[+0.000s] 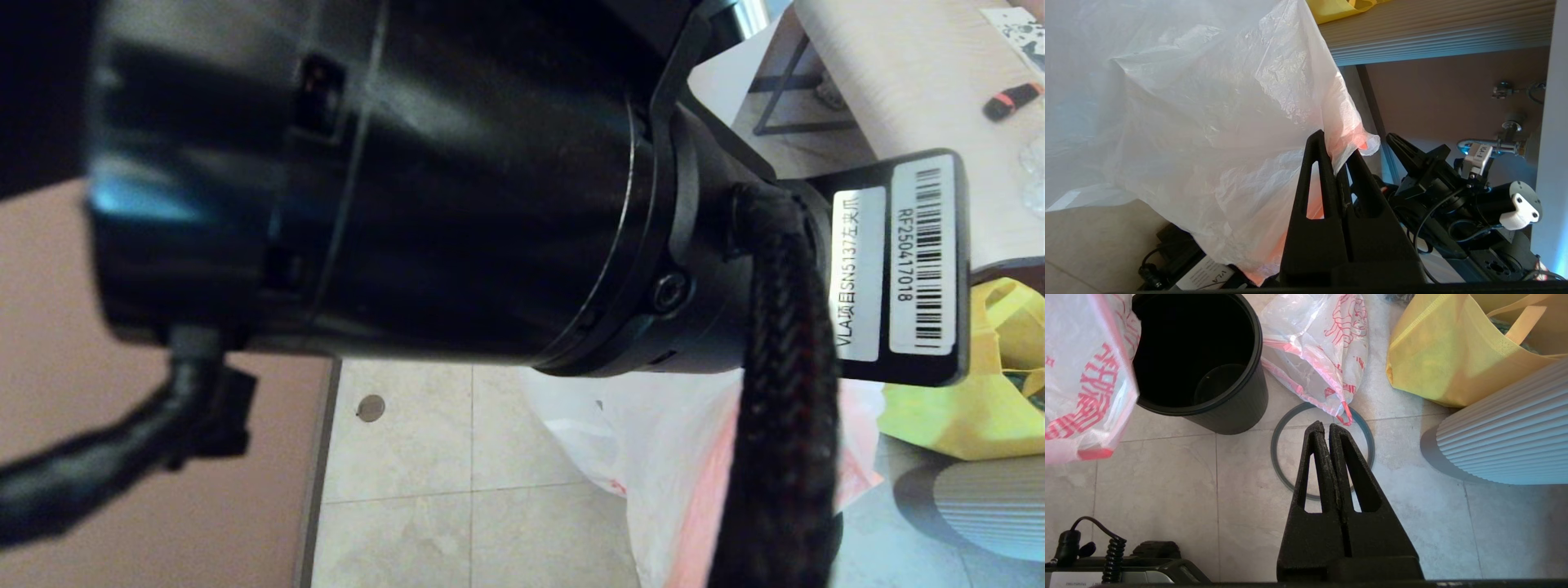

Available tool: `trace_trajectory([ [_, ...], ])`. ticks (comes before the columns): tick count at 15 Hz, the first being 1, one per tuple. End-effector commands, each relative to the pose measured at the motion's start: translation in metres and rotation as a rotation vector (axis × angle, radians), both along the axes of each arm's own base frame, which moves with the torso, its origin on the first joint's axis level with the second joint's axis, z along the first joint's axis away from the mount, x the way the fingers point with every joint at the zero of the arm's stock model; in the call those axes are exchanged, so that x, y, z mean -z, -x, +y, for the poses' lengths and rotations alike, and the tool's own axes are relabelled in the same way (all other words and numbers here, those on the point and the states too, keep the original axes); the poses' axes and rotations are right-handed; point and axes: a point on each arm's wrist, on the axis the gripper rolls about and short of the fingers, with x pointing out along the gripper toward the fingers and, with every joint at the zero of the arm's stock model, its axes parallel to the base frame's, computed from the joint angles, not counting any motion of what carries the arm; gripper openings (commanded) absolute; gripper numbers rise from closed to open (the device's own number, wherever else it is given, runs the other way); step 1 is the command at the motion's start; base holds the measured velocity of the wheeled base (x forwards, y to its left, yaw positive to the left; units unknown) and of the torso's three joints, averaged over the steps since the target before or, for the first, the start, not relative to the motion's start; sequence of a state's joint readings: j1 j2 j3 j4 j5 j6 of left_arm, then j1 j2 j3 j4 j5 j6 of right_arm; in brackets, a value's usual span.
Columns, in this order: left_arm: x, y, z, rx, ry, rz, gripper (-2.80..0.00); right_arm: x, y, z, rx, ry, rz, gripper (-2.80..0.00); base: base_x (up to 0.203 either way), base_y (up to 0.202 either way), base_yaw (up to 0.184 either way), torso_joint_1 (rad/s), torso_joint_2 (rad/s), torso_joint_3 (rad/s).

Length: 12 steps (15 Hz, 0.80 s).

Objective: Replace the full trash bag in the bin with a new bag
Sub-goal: Put the new garbage bag on the trash can

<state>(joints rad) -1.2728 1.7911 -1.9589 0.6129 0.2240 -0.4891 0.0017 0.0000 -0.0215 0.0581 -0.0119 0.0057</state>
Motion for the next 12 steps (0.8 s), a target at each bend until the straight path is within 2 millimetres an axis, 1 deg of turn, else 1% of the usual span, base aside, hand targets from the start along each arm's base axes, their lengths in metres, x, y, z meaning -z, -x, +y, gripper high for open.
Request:
trace_trajectory([
  [1, 0.004, -0.002, -0.004, -0.006, -0.012, 0.008, -2.8, 0.0, 0.0, 0.0, 0.0, 0.0, 0.0, -2.8, 0.0, 0.0, 0.0, 0.0, 0.0, 0.0],
  [2, 0.008, -0.011, -0.006, -0.016, -0.013, 0.018, -2.8, 0.0, 0.0, 0.0, 0.0, 0.0, 0.002, -2.8, 0.0, 0.0, 0.0, 0.0, 0.0, 0.0],
  [5, 0.008, -0.027, -0.011, 0.053, 0.058, 0.052, -2.8, 0.0, 0.0, 0.0, -0.001, 0.0, 0.002, -2.8, 0.0, 0.0, 0.0, 0.0, 0.0, 0.0],
  [7, 0.019, -0.037, -0.021, 0.054, 0.053, 0.081, -2.8, 0.0, 0.0, 0.0, 0.0, 0.0, 0.001, -2.8, 0.0, 0.0, 0.0, 0.0, 0.0, 0.0],
  [8, 0.024, -0.038, -0.025, 0.058, 0.053, 0.108, -2.8, 0.0, 0.0, 0.0, -0.001, 0.0, 0.0, -2.8, 0.0, 0.0, 0.0, 0.0, 0.0, 0.0],
  [12, 0.022, -0.034, -0.031, 0.124, 0.096, 0.136, -2.8, 0.0, 0.0, 0.0, 0.0, 0.0, 0.0, -2.8, 0.0, 0.0, 0.0, 0.0, 0.0, 0.0],
])
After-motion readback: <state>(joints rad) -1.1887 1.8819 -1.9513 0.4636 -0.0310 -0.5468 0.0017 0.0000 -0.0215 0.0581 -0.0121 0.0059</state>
